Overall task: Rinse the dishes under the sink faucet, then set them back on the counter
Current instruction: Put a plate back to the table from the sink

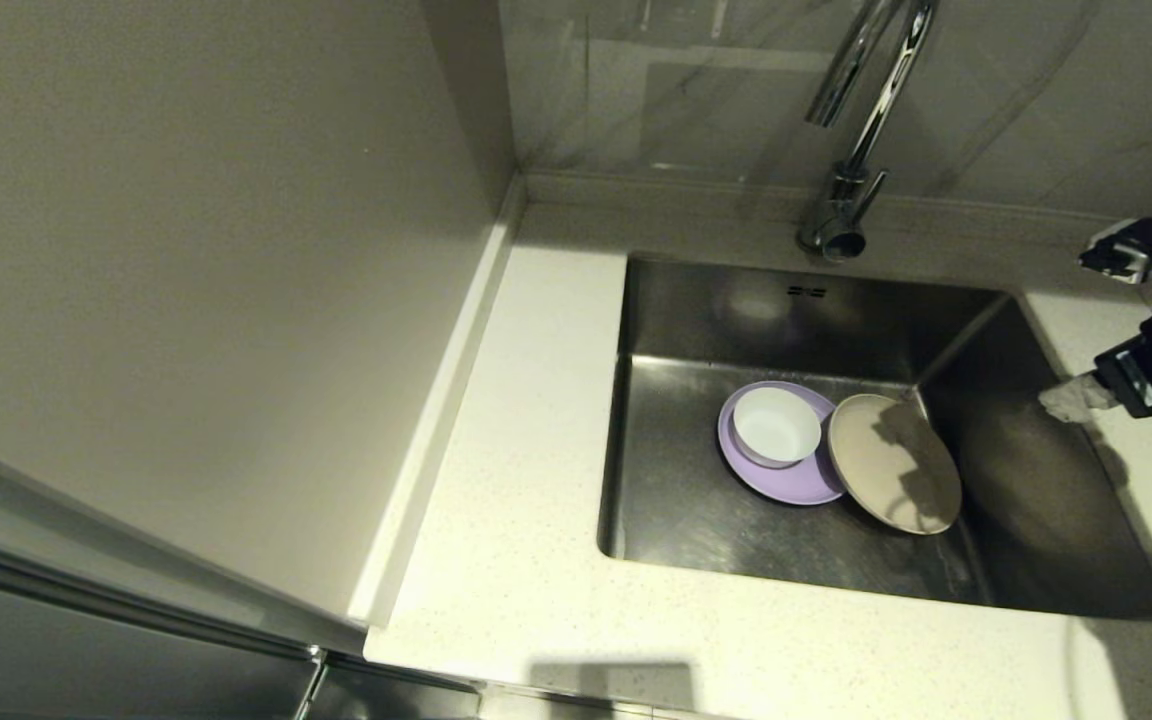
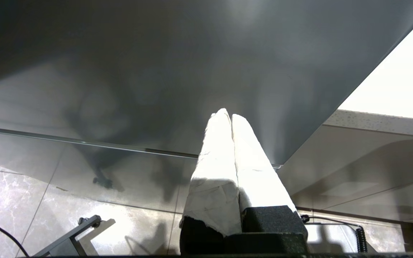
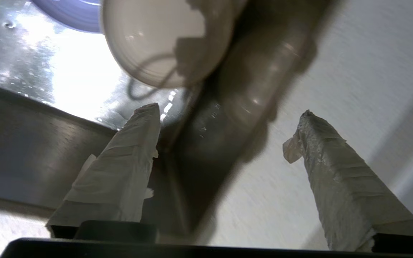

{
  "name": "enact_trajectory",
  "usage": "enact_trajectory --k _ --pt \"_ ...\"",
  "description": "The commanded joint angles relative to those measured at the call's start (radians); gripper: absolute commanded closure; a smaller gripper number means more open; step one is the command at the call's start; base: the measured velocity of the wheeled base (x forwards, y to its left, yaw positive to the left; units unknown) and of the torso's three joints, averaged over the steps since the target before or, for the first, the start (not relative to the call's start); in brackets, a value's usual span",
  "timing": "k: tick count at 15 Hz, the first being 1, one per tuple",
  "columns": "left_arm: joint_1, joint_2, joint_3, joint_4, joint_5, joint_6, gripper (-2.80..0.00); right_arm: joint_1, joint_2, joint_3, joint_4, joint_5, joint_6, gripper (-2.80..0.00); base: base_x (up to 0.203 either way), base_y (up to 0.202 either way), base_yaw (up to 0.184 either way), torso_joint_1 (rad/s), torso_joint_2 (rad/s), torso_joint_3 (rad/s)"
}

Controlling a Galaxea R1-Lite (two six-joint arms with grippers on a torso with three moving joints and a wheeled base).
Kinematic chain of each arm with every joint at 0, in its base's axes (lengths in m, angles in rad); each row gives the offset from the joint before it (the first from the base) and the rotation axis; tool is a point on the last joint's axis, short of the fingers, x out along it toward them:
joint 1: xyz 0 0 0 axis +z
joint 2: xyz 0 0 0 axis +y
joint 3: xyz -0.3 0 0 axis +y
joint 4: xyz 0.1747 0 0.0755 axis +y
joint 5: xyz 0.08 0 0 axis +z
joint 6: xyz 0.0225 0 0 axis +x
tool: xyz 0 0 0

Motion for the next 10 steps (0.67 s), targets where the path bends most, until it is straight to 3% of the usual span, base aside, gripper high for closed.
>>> enact_trajectory --k 1,4,7,10 --pt "0.0 -0.003 0.0 0.0 0.0 -0.001 0.0 0.025 0.04 0.054 -0.058 0.01 -0.022 -2.8 0.0 0.0 0.0 0.0 0.0 0.0" --pt "0.0 -0.003 0.0 0.0 0.0 -0.001 0.0 0.063 0.068 0.105 -0.113 0.016 -0.1 -2.8 0.0 0.0 0.0 0.0 0.0 0.0" --pt "0.0 -0.003 0.0 0.0 0.0 -0.001 0.0 0.12 0.111 0.136 -0.143 0.012 -0.107 -2.8 0.0 0.0 0.0 0.0 0.0 0.0" --pt "0.0 -0.003 0.0 0.0 0.0 0.0 0.0 0.154 0.174 0.176 -0.26 0.01 -0.108 -2.8 0.0 0.0 0.0 0.0 0.0 0.0"
